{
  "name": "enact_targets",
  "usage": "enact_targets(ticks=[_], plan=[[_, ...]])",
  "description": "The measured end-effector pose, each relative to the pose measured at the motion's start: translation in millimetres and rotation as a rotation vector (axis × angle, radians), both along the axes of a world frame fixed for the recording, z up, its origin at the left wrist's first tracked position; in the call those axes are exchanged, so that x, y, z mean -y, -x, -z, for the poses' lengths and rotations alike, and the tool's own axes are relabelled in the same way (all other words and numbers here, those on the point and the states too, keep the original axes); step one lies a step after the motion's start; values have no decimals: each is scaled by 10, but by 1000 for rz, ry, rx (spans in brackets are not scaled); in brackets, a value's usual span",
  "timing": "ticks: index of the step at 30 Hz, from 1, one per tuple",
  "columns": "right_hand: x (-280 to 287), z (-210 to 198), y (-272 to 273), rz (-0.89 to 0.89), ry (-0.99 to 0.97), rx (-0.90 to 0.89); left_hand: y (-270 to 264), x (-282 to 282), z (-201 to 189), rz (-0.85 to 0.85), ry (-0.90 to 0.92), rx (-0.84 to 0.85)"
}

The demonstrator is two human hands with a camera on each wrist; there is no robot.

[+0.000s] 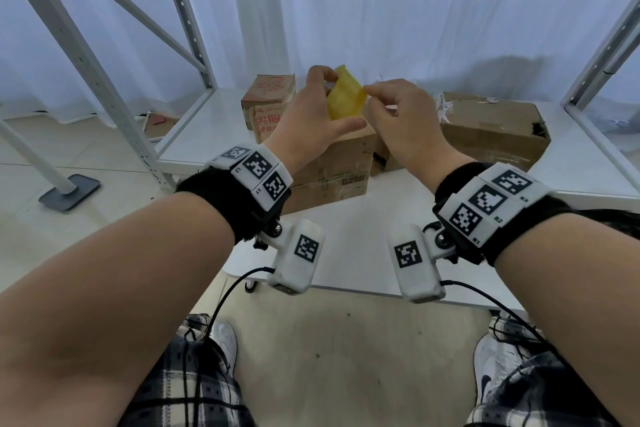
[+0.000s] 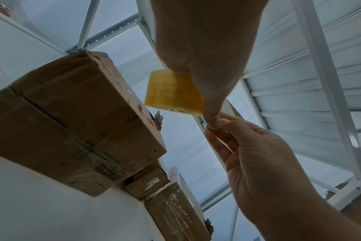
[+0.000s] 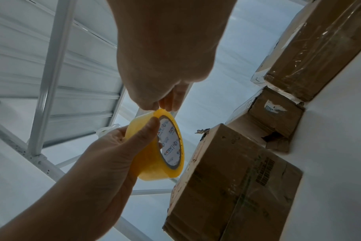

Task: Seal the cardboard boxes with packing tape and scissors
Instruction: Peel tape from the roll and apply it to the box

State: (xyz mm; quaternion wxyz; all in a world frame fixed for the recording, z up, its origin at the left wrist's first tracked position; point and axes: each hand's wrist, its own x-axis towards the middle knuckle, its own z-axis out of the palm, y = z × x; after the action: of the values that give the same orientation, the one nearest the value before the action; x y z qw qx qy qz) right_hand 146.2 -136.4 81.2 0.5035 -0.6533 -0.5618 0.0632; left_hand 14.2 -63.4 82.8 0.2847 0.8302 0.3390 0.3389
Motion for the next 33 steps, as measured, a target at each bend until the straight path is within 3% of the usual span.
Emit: enact_targets(ticks=[4,13,22,26,30,33], plan=[[-1,15,29,10,-26,25,-2,-36,28,-29,-10,-7],[-30,39,25,117,-27,-115,-48,50,14,-7,-61,-73],[-66,9,-27,27,248,-51,-38,66,19,35,-53,-128],[-44,-3,-62,-9,216,-40,-90,48,15,23,-4,-111],[-42,21,-76,40,33,-162,-100,30,15,11,20,-76],[-28,33,-53,-2,63,-170,-102,51,28,20,36,-63]])
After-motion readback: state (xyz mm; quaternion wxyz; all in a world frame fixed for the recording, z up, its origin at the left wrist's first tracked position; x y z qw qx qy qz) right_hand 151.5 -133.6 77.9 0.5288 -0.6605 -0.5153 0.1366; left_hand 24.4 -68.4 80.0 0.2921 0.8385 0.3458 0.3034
